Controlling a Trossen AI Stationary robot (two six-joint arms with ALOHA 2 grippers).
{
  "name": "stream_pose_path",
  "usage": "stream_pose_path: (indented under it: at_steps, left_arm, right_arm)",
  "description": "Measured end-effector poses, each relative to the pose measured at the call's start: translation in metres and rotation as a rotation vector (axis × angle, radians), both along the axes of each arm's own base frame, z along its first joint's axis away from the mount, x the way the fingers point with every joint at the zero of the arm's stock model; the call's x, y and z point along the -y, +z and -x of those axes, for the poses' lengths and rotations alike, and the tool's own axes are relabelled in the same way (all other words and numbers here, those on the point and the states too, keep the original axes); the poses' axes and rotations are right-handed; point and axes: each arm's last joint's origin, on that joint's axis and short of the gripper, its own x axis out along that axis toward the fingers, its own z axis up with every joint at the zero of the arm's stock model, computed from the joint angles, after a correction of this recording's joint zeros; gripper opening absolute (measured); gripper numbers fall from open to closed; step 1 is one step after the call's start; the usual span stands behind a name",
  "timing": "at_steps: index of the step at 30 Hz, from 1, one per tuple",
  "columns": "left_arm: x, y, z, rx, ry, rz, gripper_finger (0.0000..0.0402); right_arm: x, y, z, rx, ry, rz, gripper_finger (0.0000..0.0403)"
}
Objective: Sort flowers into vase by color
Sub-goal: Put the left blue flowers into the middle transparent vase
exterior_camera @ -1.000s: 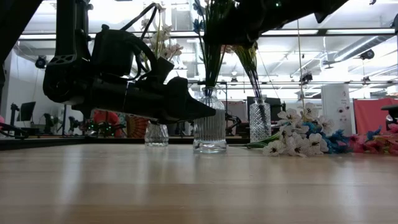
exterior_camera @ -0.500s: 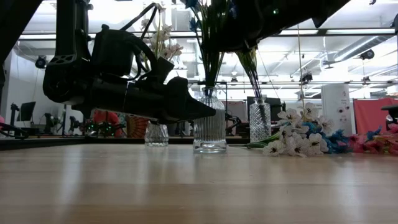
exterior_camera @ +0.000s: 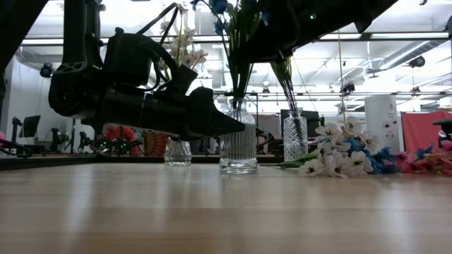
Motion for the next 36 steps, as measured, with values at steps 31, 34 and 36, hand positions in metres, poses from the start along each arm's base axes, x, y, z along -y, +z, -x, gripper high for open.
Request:
stream_pose_path:
  at_steps: [31,34,36]
  left_arm:
    - [0.0,0.0,0.001,0.0,0.006,0.0,0.0269]
    - [0.0,0.0,0.001,0.0,0.007,0.0,0.0269]
    - [0.0,0.0,0.001,0.0,0.007,0.0,0.0269]
  right_arm:
    - [-0.012,0.025,0.019,0.044,0.012,-0.078,0.0169]
    - [-0.012,0.026,0.019,0.045,0.011,-0.079,0.0151]
    - [-0.011,0.025,0.019,0.044,0.009,-0.079,0.0133]
